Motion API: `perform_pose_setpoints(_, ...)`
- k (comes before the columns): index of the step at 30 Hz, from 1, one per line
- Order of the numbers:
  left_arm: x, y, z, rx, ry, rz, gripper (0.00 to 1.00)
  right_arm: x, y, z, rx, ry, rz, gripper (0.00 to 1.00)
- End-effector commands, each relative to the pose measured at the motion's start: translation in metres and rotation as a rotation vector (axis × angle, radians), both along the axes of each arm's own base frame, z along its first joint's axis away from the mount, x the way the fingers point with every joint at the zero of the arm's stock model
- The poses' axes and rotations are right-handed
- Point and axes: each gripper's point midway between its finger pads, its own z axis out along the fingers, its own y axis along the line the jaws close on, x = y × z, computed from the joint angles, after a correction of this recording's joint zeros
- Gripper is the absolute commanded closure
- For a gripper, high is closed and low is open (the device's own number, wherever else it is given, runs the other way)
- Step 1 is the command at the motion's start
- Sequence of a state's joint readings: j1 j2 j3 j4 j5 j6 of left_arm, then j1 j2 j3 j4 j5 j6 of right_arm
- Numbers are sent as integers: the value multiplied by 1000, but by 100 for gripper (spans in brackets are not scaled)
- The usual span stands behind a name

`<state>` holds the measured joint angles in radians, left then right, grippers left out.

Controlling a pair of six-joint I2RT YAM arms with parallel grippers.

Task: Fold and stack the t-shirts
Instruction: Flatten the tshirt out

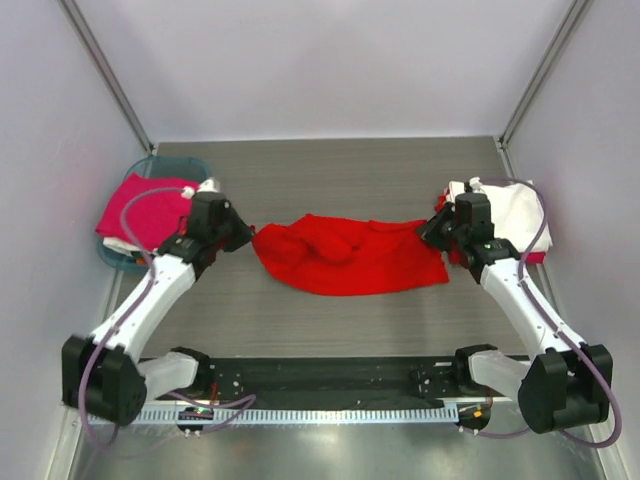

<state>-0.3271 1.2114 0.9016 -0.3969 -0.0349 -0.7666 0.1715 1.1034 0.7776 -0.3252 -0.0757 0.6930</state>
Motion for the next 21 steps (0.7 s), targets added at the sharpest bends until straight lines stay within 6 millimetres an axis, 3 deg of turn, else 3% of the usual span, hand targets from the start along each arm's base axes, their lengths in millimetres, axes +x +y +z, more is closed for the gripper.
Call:
perform_pose_setpoints(1, -11, 15, 30, -163, -77, 89, 100, 5, -12, 42, -30, -83, 9, 99)
perform_pose_setpoints(5, -36, 68, 20, -91, -95, 274, 100, -12, -15, 24, -31, -29, 3, 99)
perform_pose_setpoints(7, -48, 87, 13, -21, -92, 340, 99, -27, -18, 1, -33, 23, -12, 99)
perform_pose_setpoints(8, -53, 90, 11, -13, -97, 347, 98, -34, -18, 1, -18, 13, -19, 99)
perform_pose_setpoints(10, -61, 94, 3, 12, -78, 347, 66, -49, -19, -18, -5, 45, -24, 99)
perform_pose_setpoints(12, -65, 93, -2, 22, -60, 330, 12, -61, -17, -24, 15, 44, -22, 99)
perform_pose_setpoints(13, -66, 90, -2, 25, -55, 305, 8, -65, -16, -26, 20, 46, -15, 88)
perform_pose_setpoints(16, -61, 77, 0, 30, -41, 216, 5, -70, -12, -30, 8, 39, 41, 35)
perform_pose_setpoints(17, -56, 66, 13, 34, -63, 174, 6, -71, -10, -30, 4, 44, 63, 31)
perform_pose_setpoints(18, -51, 59, 9, 60, -39, 142, 9, -69, -10, -34, -25, 57, 91, 30)
perform_pose_setpoints(19, -44, 52, 23, 78, -60, 108, 10, -64, -10, -27, -35, 44, 106, 30)
perform_pose_setpoints(21, -41, 27, 26, 128, -57, 27, 10, -57, -8, -23, -59, 52, 134, 31)
